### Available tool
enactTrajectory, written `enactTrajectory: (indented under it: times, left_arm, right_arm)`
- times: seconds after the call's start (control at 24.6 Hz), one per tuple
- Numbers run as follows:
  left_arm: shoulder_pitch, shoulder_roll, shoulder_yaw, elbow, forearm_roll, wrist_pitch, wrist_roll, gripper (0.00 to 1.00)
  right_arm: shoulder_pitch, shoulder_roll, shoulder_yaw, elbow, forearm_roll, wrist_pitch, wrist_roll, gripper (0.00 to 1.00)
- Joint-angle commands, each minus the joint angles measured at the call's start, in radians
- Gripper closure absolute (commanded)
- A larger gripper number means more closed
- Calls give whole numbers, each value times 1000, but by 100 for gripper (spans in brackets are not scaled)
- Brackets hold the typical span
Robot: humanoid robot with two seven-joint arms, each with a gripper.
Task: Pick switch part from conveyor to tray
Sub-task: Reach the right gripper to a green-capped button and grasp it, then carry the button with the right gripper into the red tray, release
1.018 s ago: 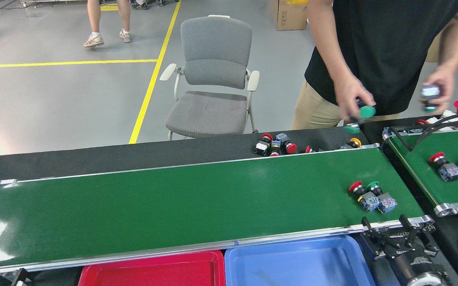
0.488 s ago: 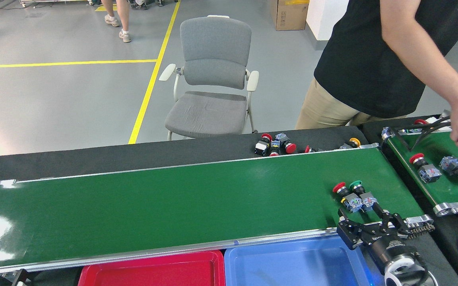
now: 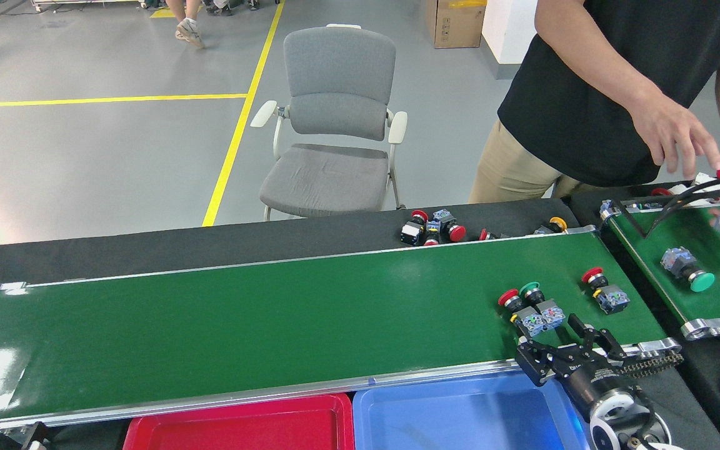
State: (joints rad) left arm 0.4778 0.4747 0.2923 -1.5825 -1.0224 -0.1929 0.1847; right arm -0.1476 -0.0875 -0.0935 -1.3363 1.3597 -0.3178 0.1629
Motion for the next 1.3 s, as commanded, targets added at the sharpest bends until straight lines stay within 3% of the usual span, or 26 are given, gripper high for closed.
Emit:
enactTrajectory:
  times: [0.0, 0.2, 0.24, 0.33, 0.45, 0.53, 0.65, 0.81, 0.94, 0.98, 1.02, 1.06, 1.1, 1.26]
  left_arm:
    - [-5, 12, 5, -5, -1, 0, 7, 0]
    - [-7, 12, 5, -5, -2, -2, 7, 0]
    - [-7, 10, 5, -5, -2, 0, 7, 0]
    - [-5, 10, 5, -5, -1, 0, 7, 0]
    - [-4, 7, 5, -7, -2, 0, 7, 0]
    - [-2, 5, 5, -8, -2, 0, 7, 0]
    - [-2, 5, 5, -8, -2, 1, 7, 0]
    - [-4, 5, 7, -10, -4, 4, 7, 0]
    - [-4, 5, 8, -10, -4, 3, 5, 0]
    - [-5, 7, 8, -10, -4, 1, 5, 0]
    - [-5, 7, 8, -10, -4, 0, 5, 0]
    - [-7, 9, 8, -10, -4, 0, 4, 0]
    - [-7, 7, 8, -10, -4, 0, 4, 0]
    - [-18, 5, 5, -8, -5, 0, 4, 0]
  right_arm:
    - [-24, -6, 5, 5, -2, 9, 3, 1]
    - [-86, 2, 51, 85, 4, 14, 3, 4]
    - [-95, -3, 71, 91, 4, 22, 3, 11]
    - [-98, -11, 103, 95, 4, 17, 0, 45]
    - [-92, -44, 136, 88, -2, -12, -6, 85]
    - [-92, -51, 138, 78, -4, -40, -31, 95]
    - [-87, -52, 138, 39, -4, -103, -74, 96]
    - [-46, -34, 159, -103, -2, -340, -85, 94]
    - [-44, 11, 301, -145, -1, -468, -85, 90]
    - [-50, 15, 356, -153, 1, -468, -85, 81]
    - [-58, 26, 411, -161, 1, -468, -85, 62]
    - [-61, 48, 457, -161, 2, -468, -86, 28]
    - [-61, 66, 491, -159, 4, -468, -86, 0]
    - [-50, 77, 545, -153, 25, -468, -89, 0]
